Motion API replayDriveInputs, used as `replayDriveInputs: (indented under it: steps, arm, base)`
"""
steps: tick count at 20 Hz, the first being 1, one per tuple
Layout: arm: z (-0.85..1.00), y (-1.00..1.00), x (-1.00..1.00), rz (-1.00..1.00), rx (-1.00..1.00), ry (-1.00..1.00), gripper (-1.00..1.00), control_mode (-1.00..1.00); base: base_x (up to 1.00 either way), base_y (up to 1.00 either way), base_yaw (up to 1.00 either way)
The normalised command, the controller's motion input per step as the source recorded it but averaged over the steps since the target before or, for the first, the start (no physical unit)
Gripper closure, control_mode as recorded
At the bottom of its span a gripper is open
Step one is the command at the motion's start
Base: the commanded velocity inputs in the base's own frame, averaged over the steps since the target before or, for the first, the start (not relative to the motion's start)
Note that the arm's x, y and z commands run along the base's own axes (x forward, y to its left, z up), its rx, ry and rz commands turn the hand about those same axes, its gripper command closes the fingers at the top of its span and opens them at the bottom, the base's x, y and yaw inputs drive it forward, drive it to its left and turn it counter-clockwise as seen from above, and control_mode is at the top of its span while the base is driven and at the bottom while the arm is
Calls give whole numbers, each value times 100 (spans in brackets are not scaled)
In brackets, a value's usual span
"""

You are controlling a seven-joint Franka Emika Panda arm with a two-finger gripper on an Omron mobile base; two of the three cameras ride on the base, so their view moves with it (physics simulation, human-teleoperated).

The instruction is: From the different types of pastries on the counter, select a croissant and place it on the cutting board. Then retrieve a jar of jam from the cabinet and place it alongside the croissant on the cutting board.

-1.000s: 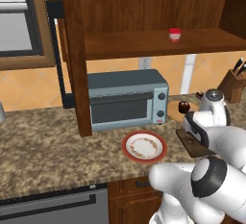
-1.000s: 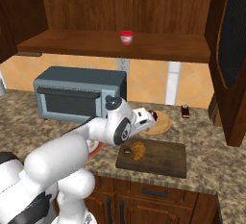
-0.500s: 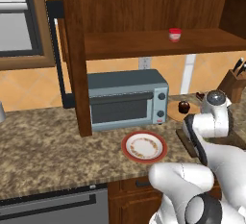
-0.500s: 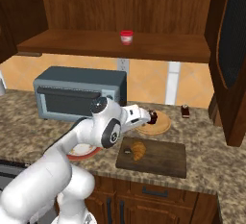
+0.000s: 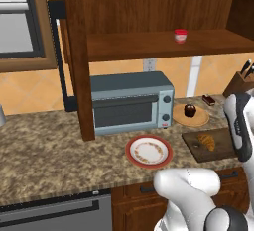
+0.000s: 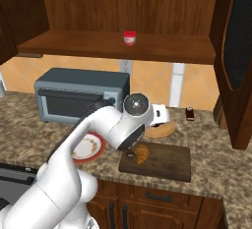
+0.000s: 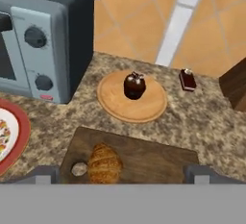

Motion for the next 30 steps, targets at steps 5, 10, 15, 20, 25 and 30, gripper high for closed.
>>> replayDriveInputs:
  steps: [5, 10, 15, 20, 25, 30]
  arm:
    - [33, 17, -61, -3, -8, -42, -100, -100]
    - [87, 84, -11, -22, -15, -43, -100, -100]
    - [90, 94, 1, -32, -15, -18, -100, -100]
    - [100, 40, 0, -23, 4, 3, -100, -100]
    - [100, 8, -2, -11, 19, 10, -100, -100]
    - [89, 5, 4, -10, 13, 15, -100, -100]
  base:
    - [0, 0, 0]
    - [0, 0, 0]
    - [0, 0, 0]
    - [0, 0, 0]
    - [0, 0, 0]
    - [0, 0, 0]
